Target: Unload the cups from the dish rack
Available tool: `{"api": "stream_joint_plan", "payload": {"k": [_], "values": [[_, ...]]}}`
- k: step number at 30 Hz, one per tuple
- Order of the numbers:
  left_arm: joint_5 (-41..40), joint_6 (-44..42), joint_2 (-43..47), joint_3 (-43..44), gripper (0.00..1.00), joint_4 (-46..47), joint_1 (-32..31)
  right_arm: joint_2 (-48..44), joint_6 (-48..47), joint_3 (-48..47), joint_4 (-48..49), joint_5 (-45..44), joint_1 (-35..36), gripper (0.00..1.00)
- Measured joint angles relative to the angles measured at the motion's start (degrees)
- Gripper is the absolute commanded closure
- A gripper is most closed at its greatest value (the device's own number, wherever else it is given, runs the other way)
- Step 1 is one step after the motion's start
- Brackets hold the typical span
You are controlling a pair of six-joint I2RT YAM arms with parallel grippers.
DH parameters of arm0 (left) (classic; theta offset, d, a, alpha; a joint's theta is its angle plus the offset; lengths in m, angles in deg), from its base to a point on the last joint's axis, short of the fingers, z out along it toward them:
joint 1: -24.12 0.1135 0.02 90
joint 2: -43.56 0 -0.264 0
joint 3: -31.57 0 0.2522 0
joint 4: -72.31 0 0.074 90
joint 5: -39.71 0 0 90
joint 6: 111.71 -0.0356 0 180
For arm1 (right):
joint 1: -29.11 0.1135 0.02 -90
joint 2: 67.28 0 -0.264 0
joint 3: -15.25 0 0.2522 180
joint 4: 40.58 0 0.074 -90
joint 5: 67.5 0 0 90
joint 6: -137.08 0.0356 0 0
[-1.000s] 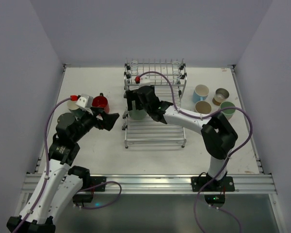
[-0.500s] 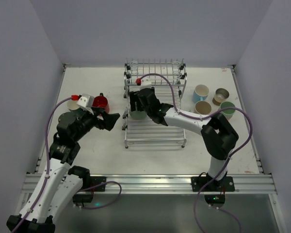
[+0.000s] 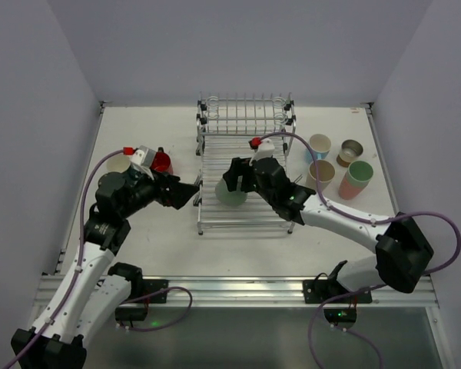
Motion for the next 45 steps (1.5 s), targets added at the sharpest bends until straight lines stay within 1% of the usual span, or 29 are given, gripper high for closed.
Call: {"api": "stream_joint_plan", "payload": {"k": [4,8,14,18,24,27,32,33,35,38,39,41,42,44,45], "values": [[1.99,2.99,-0.48,0.07,0.02,1.49,-1.33,-3.61,3.87,2.36,2.32,1.95,-0.22,0.87],[1.64,4.94,-1.88,0.09,0.02,2.16,-4.48,-7.52,9.27,6.23,4.72,4.96,-1.55,0.87],[-2.8,8.07,-2.58,-0.09,0.03,2.89,-10.56,-12.61,16.94,12.5,9.07,8.76,-4.35,0.88],[-4.15,11.41,-2.38,-2.14,0.04,6.71,-11.72,-15.91,21.27,16.2,12.33,11.72,-5.84,0.88],[-6.27,15.98,-4.11,-5.68,0.05,10.99,-12.68,-19.19,27.08,18.86,17.03,14.93,-7.04,0.88],[-6.08,19.32,-5.57,-7.91,0.05,15.43,-13.38,-20.17,29.59,19.96,19.87,16.44,-7.32,0.88],[-5.53,24.02,-9.81,-9.4,0.1,23.89,-18.14,-19.69,32.85,20.22,23.98,19.39,-7.48,0.86],[-5.4,24.63,-10.38,-9.55,0.14,25.66,-19.08,-19.41,33.46,20.31,25.11,19.87,-7.48,0.86],[-5.18,26.03,-11.19,-9.81,0.18,28.96,-20.59,-18.6,34.71,20.74,27.52,21.0,-7.48,0.86],[-5.11,27.32,-11.63,-9.86,0.26,32.65,-21.81,-17.31,36.28,21.64,30.14,22.47,-7.48,0.86],[-5.16,27.65,-11.65,-9.86,0.34,33.92,-22.1,-16.85,36.81,21.99,30.95,22.84,-7.48,0.86],[-5.55,28.55,-11.65,-9.99,0.43,35.87,-22.51,-16.06,38.29,22.67,33.05,23.65,-7.5,0.86],[-5.95,28.79,-11.67,-9.99,0.58,36.39,-22.71,-15.76,39.17,22.99,34.42,23.8,-7.56,0.86],[-6.91,29.2,-11.72,-10.03,0.78,37.16,-22.88,-15.32,40.81,23.28,36.94,24.13,-7.67,0.85],[-7.37,29.33,-11.76,-10.08,0.93,37.64,-23.02,-15.19,41.27,23.28,38.23,24.41,-7.72,0.84]]}}
